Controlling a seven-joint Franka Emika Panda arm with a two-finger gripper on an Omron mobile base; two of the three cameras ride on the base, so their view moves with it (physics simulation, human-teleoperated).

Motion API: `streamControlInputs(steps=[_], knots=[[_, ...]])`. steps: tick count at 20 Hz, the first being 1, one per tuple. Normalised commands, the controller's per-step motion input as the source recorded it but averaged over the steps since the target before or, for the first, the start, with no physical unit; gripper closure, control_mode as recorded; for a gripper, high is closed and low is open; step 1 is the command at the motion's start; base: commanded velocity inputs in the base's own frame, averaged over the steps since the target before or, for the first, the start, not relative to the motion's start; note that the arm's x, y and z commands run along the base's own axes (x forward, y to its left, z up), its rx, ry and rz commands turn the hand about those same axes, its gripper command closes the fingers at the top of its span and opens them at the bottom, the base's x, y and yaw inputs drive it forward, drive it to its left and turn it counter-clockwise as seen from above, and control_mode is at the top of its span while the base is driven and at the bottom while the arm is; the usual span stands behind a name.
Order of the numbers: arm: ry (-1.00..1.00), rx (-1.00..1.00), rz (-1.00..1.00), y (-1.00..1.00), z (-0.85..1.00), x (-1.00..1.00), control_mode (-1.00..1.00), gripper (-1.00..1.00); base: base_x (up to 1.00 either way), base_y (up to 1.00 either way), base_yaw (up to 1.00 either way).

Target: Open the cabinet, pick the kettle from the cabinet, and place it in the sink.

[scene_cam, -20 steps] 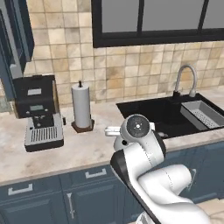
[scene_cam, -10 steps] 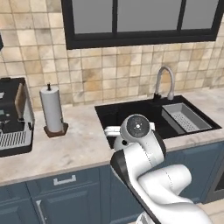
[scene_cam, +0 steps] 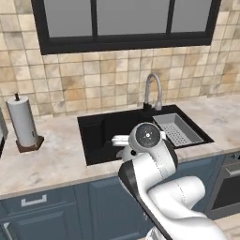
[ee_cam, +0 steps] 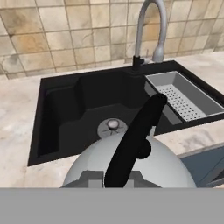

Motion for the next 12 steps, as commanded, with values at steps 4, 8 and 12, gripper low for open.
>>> streamControlInputs(steps=[4, 8, 12], knots=[[0.00, 0.00, 0.00, 0.00, 0.00, 0.00, 1.00, 1.00, 0.25, -0.52, -0.01], [0.00, 0.00, 0.00, 0.00, 0.00, 0.00, 1.00, 1.00, 0.32, -0.44, 0.00], [0.00, 0.00, 0.00, 0.00, 0.00, 0.00, 1.00, 1.00, 0.33, -0.19, 0.00]])
